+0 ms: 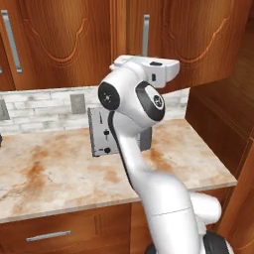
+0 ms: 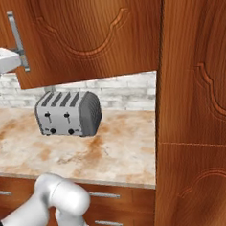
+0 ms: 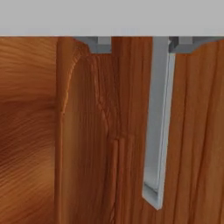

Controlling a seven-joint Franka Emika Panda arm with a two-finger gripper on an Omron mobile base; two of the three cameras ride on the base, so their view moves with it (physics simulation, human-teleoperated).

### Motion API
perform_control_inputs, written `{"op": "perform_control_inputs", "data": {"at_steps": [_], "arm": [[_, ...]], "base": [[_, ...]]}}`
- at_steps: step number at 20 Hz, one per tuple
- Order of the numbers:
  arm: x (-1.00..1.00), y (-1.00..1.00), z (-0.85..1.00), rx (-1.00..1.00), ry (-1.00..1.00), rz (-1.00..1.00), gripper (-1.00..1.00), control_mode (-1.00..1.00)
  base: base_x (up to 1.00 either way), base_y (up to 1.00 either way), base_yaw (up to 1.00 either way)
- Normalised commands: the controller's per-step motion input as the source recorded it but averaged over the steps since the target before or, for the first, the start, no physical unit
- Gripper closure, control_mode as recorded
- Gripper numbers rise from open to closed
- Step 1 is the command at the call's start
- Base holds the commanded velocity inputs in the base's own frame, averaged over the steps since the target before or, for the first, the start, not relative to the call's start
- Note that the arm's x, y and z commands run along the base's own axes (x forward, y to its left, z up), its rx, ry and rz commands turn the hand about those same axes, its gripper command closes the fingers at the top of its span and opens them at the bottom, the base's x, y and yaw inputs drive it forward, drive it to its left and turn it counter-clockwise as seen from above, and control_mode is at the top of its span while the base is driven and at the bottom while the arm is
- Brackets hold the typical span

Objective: Get the candle and the beer from the cabinet and move them to the dining counter.

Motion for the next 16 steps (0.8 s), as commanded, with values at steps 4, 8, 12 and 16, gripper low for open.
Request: {"op": "perform_control_inputs", "data": {"at_steps": [4, 8, 12, 16], "arm": [[-0.95, -0.85, 0.08, 0.0, 0.04, -0.16, 1.0, -1.0], [-0.98, -0.88, 0.06, 0.0, 0.04, -0.15, 1.0, -1.0], [-0.88, -0.81, 0.07, 0.0, 0.05, -0.14, 1.0, -1.0], [-0.75, -0.19, 0.01, -0.03, 0.03, -0.06, 1.0, -1.0]], "base": [[0.0, 0.0, 0.0], [0.0, 0.0, 0.0], [0.0, 0.0, 0.0], [0.0, 0.0, 0.0]]}}
